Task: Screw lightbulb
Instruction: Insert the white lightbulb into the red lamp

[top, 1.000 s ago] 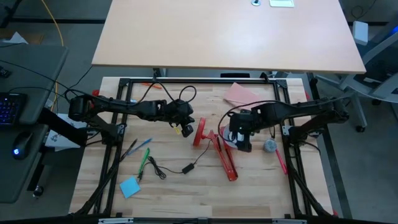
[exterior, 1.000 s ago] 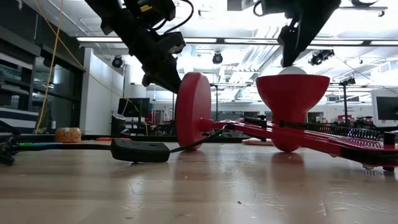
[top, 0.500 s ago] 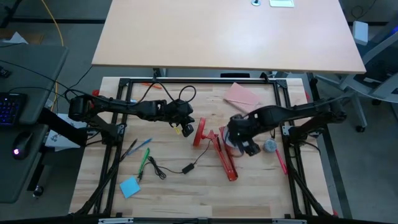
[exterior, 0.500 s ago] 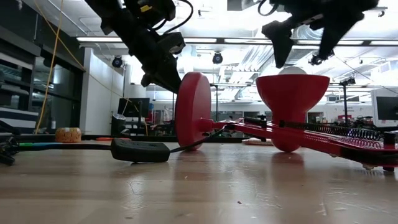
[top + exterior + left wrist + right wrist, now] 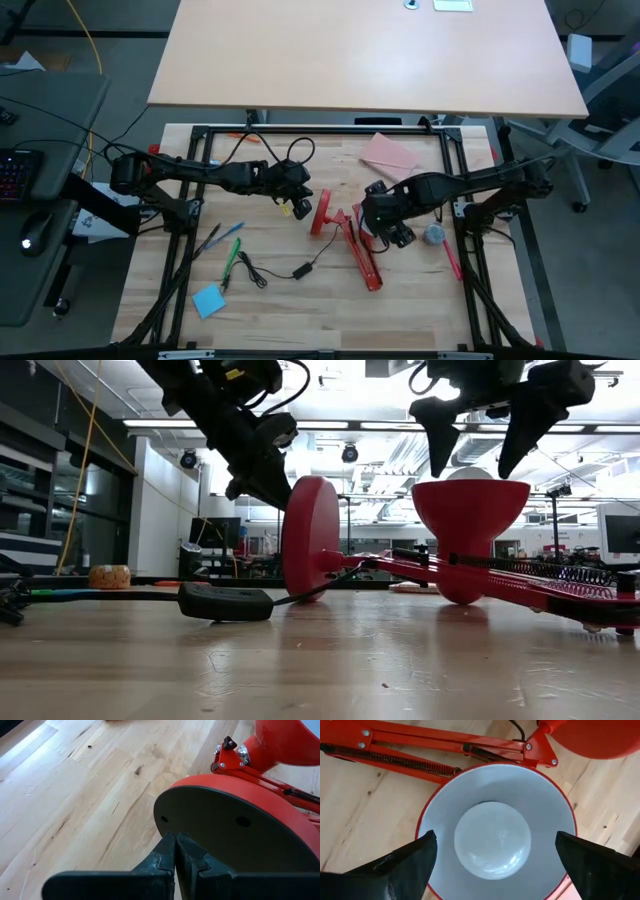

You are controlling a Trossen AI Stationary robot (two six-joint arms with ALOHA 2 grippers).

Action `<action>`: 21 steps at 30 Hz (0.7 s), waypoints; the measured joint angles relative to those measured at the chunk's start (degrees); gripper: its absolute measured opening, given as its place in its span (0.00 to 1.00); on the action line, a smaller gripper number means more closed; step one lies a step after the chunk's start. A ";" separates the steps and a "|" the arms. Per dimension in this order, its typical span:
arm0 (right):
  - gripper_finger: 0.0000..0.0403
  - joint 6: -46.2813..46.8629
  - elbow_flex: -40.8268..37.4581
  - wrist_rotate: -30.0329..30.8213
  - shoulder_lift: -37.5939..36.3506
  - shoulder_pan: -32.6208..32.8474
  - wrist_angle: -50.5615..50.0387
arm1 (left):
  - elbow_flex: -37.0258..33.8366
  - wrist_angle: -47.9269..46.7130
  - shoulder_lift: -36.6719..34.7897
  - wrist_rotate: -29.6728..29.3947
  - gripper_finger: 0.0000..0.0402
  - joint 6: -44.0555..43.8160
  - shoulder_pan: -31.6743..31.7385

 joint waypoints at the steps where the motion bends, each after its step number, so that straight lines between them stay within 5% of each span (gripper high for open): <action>1: 0.97 -0.01 0.00 -0.06 0.00 -0.28 -0.12 | 0.00 -0.01 0.00 -0.02 0.00 -0.01 0.00; 21: 0.89 2.96 0.00 0.04 3.16 -0.80 -1.89 | 0.00 -0.42 0.00 -0.02 0.00 1.04 0.02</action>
